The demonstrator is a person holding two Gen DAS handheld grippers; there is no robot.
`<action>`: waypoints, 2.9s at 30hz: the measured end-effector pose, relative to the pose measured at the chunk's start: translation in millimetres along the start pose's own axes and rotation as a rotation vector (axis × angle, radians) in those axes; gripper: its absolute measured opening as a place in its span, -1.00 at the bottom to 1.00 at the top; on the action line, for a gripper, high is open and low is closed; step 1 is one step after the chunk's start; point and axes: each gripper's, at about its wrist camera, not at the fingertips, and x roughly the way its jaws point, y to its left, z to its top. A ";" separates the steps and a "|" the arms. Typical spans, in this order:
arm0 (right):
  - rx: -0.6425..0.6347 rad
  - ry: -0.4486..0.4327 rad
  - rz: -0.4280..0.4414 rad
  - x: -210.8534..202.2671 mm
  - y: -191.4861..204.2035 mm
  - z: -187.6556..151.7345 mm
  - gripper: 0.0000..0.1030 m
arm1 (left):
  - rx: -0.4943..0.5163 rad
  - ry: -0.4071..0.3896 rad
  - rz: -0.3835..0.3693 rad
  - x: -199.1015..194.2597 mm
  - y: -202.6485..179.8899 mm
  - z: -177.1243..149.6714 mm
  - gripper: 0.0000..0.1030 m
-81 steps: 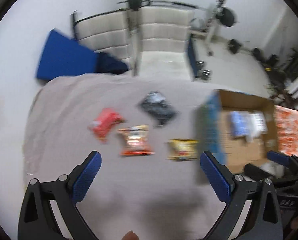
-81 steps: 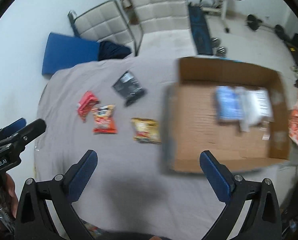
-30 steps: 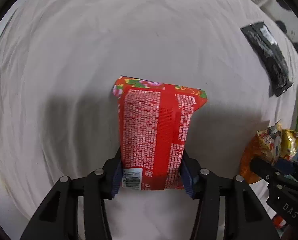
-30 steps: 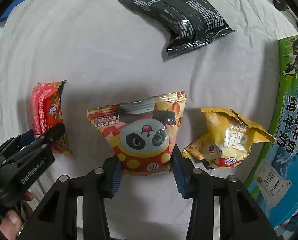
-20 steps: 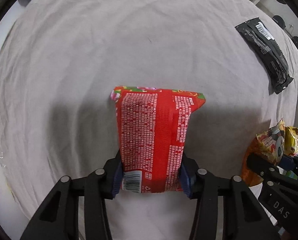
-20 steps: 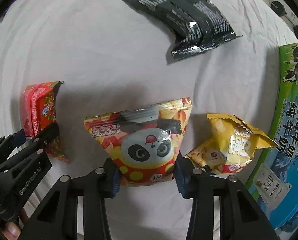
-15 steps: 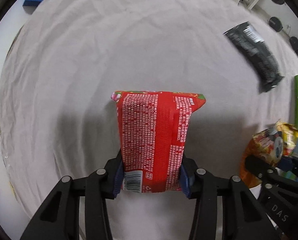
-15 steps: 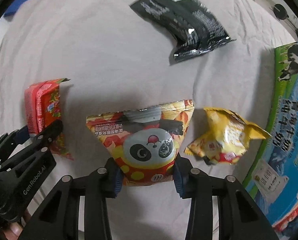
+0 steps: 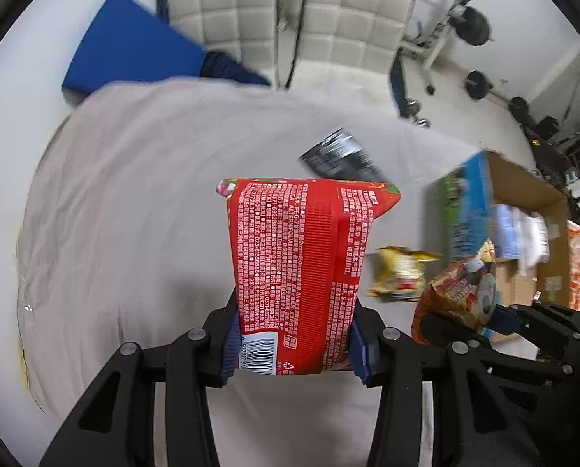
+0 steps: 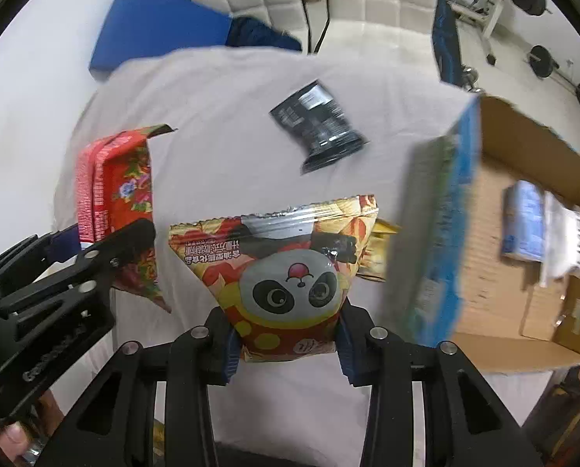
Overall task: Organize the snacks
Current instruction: 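Carry the red and panda packets over the box with both tools, then open both tools to release the packets into the box, then lift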
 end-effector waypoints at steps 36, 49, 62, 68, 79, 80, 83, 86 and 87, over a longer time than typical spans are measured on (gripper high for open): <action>0.351 -0.020 -0.114 -97.4 -371.2 -69.7 -0.18 | 0.158 0.179 -0.126 91.0 -270.7 77.7 -0.17; 0.316 0.222 -0.150 6.4 -405.9 -48.4 -0.18 | 0.151 0.371 -0.016 194.2 -296.1 101.7 -0.17; 0.327 0.314 -0.145 44.8 -426.1 -53.5 0.04 | 0.160 0.457 -0.013 224.1 -300.4 100.2 -0.13; 0.332 0.289 -0.132 35.5 -426.9 -53.3 0.18 | 0.136 0.467 -0.025 216.3 -295.1 103.1 -0.12; 0.308 0.151 -0.139 -27.1 -389.3 -62.1 0.42 | 0.164 0.337 -0.086 132.7 -290.2 74.4 0.23; 0.307 0.136 -0.142 -32.7 -385.7 -63.5 0.50 | 0.168 0.322 -0.092 124.5 -288.3 69.8 0.32; 0.299 0.088 -0.135 -49.9 -374.9 -65.7 0.89 | 0.163 0.279 -0.121 101.3 -283.6 59.6 0.59; 0.281 0.052 -0.154 -68.2 -373.9 -71.3 0.89 | 0.164 0.230 -0.112 79.1 -279.4 48.2 0.85; 0.276 0.039 -0.164 -71.6 -371.2 -73.1 0.89 | 0.171 0.208 -0.103 71.2 -278.4 42.0 0.92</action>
